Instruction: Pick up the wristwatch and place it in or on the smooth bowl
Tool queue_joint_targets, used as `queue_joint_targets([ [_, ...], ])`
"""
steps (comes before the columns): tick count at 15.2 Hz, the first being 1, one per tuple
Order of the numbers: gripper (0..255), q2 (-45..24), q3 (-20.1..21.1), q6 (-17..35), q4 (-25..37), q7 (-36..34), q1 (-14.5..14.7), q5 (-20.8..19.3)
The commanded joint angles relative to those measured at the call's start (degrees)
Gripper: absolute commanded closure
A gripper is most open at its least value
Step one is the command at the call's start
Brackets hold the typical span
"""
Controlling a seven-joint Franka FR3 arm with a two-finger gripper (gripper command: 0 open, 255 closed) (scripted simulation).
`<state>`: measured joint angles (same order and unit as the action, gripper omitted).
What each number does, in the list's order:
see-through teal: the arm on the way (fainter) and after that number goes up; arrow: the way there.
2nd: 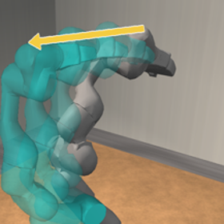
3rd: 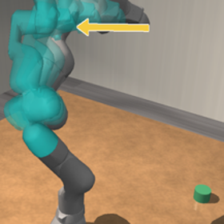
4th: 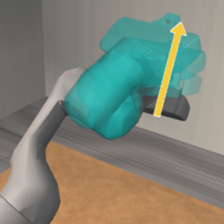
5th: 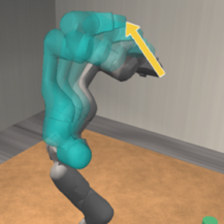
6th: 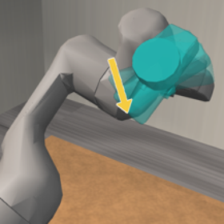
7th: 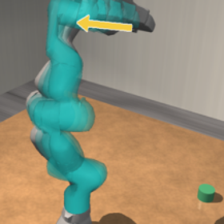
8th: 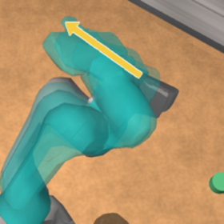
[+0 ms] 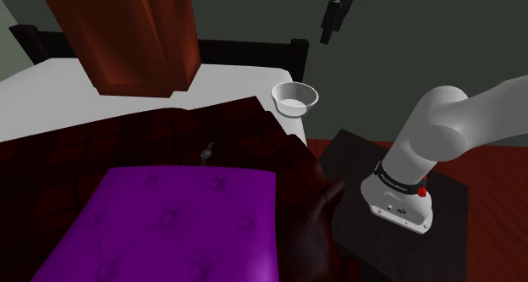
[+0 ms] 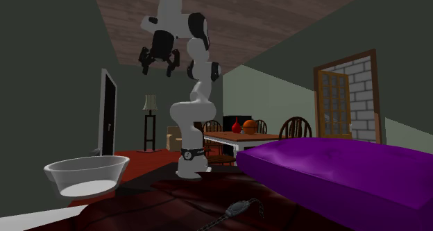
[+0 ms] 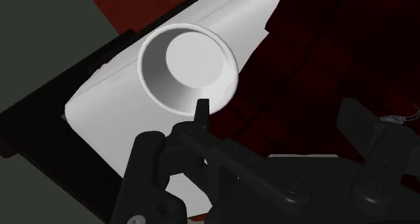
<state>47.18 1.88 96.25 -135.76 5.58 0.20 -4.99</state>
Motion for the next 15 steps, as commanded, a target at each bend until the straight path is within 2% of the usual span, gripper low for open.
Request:
queue_joint_targets([
  [1,0,0.0,0.0,0.0,0.0,0.0,0.0,0.0],
  [8,0,-6.2,8.7,7.3,-3.4,-13.2,0.4,4.0],
  [15,0,-17.0,17.5,14.9,-2.5,-26.6,-0.2,6.1],
])
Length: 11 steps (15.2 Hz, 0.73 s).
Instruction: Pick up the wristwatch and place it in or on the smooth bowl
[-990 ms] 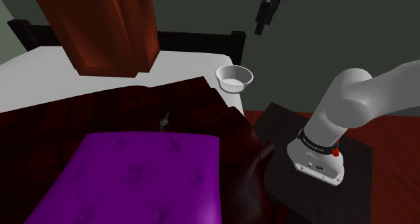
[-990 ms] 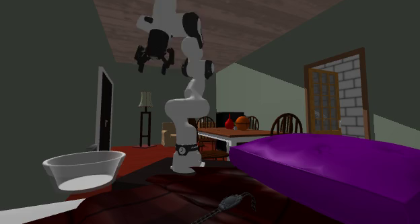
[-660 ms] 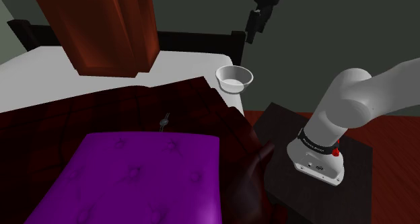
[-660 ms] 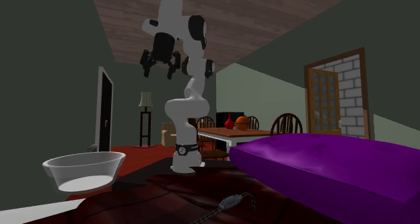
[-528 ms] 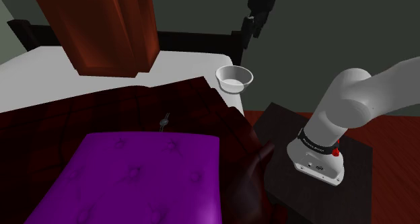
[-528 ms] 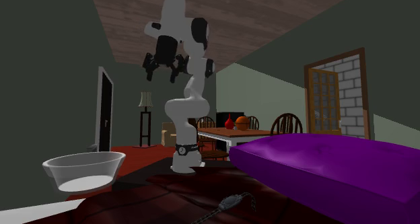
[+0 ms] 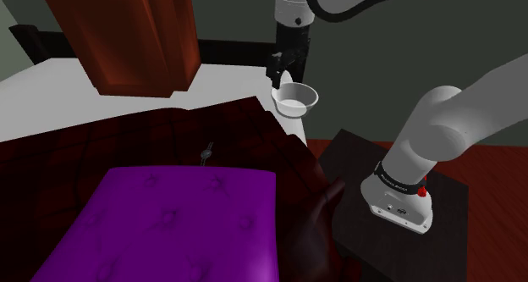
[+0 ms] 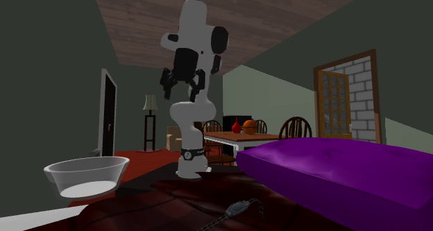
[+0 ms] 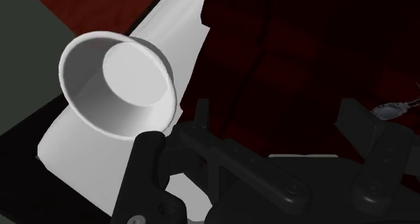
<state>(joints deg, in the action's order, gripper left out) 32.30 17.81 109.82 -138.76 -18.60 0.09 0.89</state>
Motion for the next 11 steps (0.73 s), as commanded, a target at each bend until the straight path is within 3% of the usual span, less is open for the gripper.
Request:
queue_joint_targets([
  [1,0,-4.0,2.8,2.3,1.0,-4.4,-0.3,0.2],
  [6,0,-14.5,8.7,7.0,4.8,-14.9,-1.7,-1.6],
  [11,0,-26.9,13.3,10.3,10.7,-26.5,-2.6,-6.7],
])
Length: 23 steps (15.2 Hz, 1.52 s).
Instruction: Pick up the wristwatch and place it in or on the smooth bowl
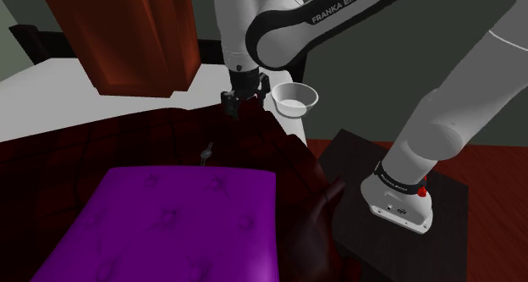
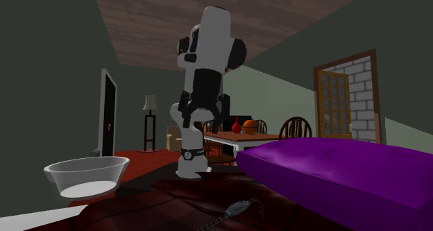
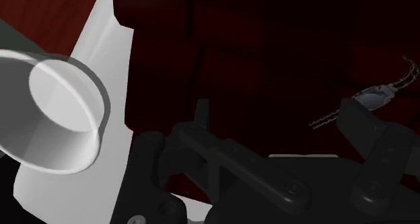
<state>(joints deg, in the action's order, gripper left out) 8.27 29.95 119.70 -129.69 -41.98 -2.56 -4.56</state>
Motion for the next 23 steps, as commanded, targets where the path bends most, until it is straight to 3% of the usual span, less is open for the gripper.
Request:
queue_joint_targets([
  [1,0,-5.6,1.8,0.8,3.1,-5.6,0.1,-2.7],
  [6,0,-19.2,2.6,1.4,11.7,-17.2,2.3,-10.3],
  [14,0,-39.2,-1.4,-1.0,29.2,-29.2,10.1,-17.9],
  [23,0,-41.9,-2.7,3.4,27.2,-30.4,10.4,-19.8],
])
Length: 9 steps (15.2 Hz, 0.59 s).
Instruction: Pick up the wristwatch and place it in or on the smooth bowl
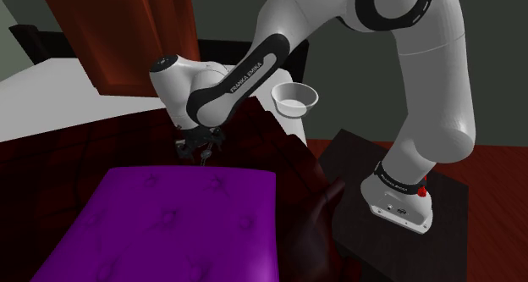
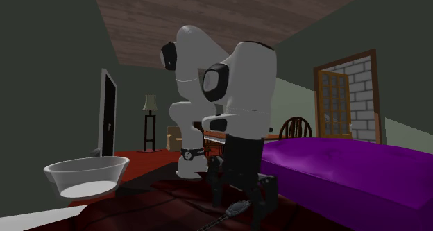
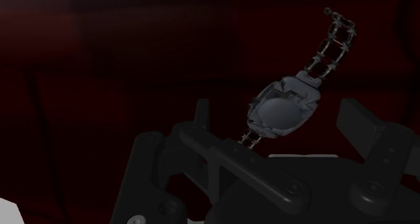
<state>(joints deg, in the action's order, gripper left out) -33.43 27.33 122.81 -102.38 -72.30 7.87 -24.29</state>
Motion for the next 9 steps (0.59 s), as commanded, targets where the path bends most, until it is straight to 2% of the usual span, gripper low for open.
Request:
queue_joint_targets([
  [1,0,-0.2,-0.1,0.3,-0.1,-0.1,0.0,-0.1],
  [6,0,-0.2,-0.1,0.3,-0.1,-0.1,0.0,-0.1],
  [7,255,-0.2,-0.1,0.3,-0.1,-0.1,0.0,-0.1],
  [9,255,-0.2,-0.1,0.3,-0.1,-0.1,0.0,-0.1],
])
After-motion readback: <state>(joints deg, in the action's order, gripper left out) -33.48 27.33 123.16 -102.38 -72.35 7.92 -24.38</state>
